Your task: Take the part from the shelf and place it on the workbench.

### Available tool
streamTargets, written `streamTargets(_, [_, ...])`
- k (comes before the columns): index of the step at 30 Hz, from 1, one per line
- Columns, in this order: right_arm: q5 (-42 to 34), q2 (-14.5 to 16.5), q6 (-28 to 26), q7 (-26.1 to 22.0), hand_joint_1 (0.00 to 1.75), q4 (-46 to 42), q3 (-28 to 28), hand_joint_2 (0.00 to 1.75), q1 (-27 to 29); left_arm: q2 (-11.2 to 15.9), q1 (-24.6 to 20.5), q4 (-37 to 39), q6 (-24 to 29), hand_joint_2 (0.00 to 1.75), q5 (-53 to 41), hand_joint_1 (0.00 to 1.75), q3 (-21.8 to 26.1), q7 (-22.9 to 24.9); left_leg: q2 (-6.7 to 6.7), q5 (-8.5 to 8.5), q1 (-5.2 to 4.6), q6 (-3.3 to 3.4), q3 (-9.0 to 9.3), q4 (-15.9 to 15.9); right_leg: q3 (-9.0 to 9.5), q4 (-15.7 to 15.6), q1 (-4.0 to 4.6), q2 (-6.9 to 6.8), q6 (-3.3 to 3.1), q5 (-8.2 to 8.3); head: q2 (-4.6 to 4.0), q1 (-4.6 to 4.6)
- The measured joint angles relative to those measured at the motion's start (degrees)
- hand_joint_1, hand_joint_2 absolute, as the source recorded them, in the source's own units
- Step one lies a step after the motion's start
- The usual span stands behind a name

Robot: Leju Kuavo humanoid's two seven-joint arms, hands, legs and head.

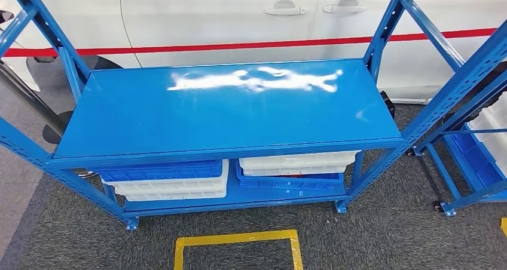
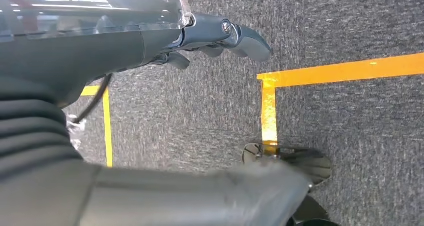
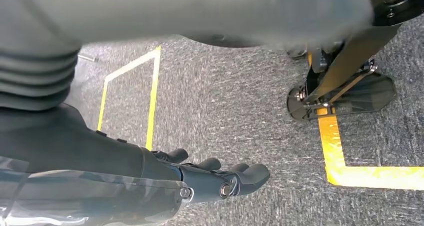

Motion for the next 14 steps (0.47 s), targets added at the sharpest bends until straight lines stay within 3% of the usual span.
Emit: streamTargets(14, [-13.4, -1.1, 0.0, 0.0, 0.00, -1.2, 12.8, 1.75, 1.7, 1.5, 1.7, -0.7, -0.9, 1.75, 15.8, 0.00, -13.2, 3.8, 0.00, 0.01, 0.03, -0.03, 0.11, -0.1, -0.02, 0.1, 0.19, 0.00, 0.04, -0.05, -0.01, 0.00])
